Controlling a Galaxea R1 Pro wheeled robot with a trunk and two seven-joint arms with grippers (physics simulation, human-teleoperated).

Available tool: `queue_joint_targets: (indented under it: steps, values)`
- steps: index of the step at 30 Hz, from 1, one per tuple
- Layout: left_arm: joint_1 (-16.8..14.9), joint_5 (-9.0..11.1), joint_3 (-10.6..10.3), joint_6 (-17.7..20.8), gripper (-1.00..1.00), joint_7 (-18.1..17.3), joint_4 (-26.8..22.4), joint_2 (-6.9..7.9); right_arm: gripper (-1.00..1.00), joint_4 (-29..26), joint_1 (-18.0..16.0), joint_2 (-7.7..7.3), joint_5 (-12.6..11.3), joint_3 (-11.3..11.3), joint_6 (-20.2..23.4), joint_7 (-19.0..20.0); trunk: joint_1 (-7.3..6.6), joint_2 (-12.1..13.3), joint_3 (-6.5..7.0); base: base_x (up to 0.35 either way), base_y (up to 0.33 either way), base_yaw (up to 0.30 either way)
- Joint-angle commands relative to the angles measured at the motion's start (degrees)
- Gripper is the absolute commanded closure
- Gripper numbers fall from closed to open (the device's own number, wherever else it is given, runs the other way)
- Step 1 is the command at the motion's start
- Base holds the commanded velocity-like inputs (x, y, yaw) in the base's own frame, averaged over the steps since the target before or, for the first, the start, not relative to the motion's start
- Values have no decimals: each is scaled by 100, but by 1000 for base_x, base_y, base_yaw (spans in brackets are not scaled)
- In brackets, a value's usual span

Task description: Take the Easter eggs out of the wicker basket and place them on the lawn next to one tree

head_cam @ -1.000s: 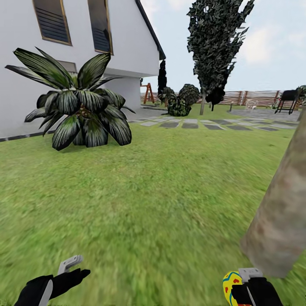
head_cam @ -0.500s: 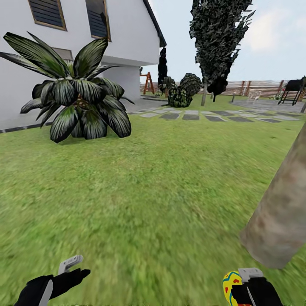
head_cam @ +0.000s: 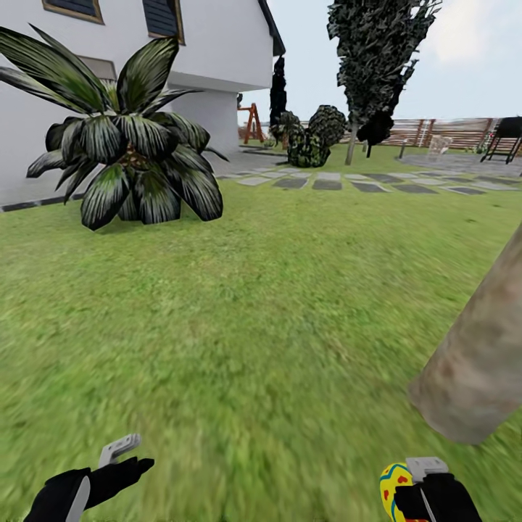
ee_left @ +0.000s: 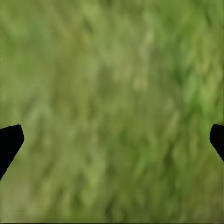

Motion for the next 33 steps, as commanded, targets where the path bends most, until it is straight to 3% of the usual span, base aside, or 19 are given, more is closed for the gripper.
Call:
queue_joint_targets:
  steps: [1, 30, 33]
  values:
    - [-3, 34, 12, 41, -100, -10, -5, -2, 100, -7, -2, 2, 61, -6, 21, 56, 1, -4, -28, 0, 0, 0]
    - [-3, 34, 12, 41, -100, -15, -23, -2, 100, 2, -1, -7, 61, -15, 12, 56, 76, -43, -671, 0, 0, 0]
    - [-3, 35, 13, 41, -100, -15, -23, -3, 100, 0, -1, -5, 61, -13, 12, 56, 76, -43, -671, 0, 0, 0]
